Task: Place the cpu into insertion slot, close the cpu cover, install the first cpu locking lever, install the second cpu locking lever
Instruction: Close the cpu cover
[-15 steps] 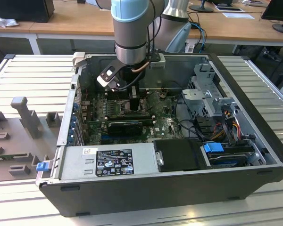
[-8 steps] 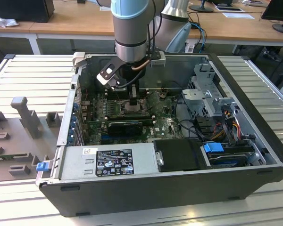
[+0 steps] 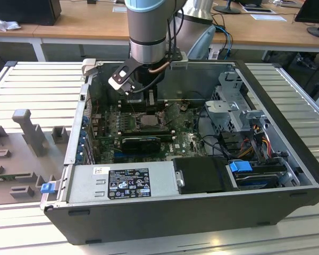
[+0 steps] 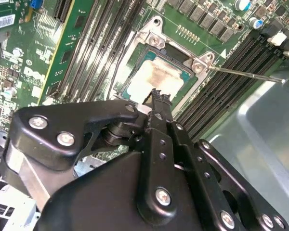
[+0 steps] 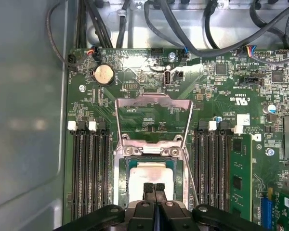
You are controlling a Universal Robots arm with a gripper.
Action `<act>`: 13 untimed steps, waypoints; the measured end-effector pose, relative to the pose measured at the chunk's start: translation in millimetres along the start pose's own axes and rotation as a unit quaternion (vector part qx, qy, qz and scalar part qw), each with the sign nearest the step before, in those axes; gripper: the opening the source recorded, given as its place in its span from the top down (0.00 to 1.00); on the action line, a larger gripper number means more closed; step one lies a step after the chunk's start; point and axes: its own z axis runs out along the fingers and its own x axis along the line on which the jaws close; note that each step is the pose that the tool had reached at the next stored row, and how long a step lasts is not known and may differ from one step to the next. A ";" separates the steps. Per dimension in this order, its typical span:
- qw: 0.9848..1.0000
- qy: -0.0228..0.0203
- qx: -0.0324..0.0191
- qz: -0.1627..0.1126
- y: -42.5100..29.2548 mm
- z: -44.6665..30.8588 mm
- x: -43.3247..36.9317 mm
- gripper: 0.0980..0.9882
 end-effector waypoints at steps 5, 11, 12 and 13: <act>1.000 0.002 0.002 0.000 7.9 1.0 -2.5 0.99; 1.000 0.004 0.002 0.000 9.6 -19.5 -1.5 0.99; 1.000 0.004 0.002 0.000 10.3 -22.4 -1.4 0.99; 1.000 0.004 0.002 0.000 12.3 -22.4 -1.3 0.99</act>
